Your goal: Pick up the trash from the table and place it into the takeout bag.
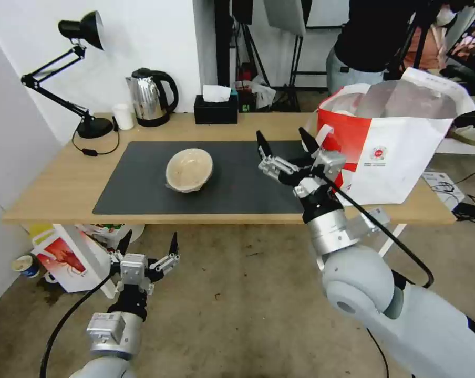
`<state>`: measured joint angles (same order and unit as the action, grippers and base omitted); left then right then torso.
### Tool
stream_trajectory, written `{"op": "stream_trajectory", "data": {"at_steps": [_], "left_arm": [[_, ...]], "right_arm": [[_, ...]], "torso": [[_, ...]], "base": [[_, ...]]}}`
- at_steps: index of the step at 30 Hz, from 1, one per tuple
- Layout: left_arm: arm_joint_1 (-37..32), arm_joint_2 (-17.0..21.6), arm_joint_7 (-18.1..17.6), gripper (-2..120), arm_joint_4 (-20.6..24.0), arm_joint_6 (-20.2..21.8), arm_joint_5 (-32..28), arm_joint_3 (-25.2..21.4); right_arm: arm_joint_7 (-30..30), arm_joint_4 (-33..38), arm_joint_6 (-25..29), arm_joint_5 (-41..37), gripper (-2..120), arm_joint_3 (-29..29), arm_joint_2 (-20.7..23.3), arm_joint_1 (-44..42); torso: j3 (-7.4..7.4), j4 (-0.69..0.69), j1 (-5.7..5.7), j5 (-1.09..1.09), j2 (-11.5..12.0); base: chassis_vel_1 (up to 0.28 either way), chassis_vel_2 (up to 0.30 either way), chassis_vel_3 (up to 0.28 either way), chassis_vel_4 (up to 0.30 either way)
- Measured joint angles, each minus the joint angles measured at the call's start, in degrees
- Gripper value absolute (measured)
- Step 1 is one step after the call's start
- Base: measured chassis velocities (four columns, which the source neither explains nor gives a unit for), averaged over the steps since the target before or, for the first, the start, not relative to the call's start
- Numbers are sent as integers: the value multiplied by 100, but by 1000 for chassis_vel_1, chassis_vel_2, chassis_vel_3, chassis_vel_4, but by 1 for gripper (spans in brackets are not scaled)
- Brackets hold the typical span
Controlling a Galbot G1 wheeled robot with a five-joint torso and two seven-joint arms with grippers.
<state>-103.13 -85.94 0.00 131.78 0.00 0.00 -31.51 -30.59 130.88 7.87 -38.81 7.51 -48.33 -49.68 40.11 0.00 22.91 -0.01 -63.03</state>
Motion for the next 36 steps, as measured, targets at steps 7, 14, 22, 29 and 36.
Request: {"op": "stream_trajectory", "data": {"at_steps": [7,14,22,29,36], "left_arm": [[0,0,0,100,0,0,0,0],[-1,2,0,100,0,0,0,0],[0,0,0,100,0,0,0,0],[0,0,0,100,0,0,0,0],[0,0,0,100,0,0,0,0]], "right_arm": [[37,126,63,632,100,-171,-101,-672],[172,350,412,1939,100,-735,-581,-2225],[286,322,982,3105,100,-1019,-1021,-3061],[142,155,1231,3859,100,-1054,-1220,-3454],[70,88,1355,4023,100,-1034,-1294,-3631]], "torso": [[0,-1,0,0,0],[-1,-2,0,2,0],[-1,0,0,0,0],[-1,0,1,0,0],[0,0,1,0,0]], "base": [[0,0,0,0],[0,0,0,0],[0,0,0,0],[0,0,0,0],[0,0,0,0]]}}
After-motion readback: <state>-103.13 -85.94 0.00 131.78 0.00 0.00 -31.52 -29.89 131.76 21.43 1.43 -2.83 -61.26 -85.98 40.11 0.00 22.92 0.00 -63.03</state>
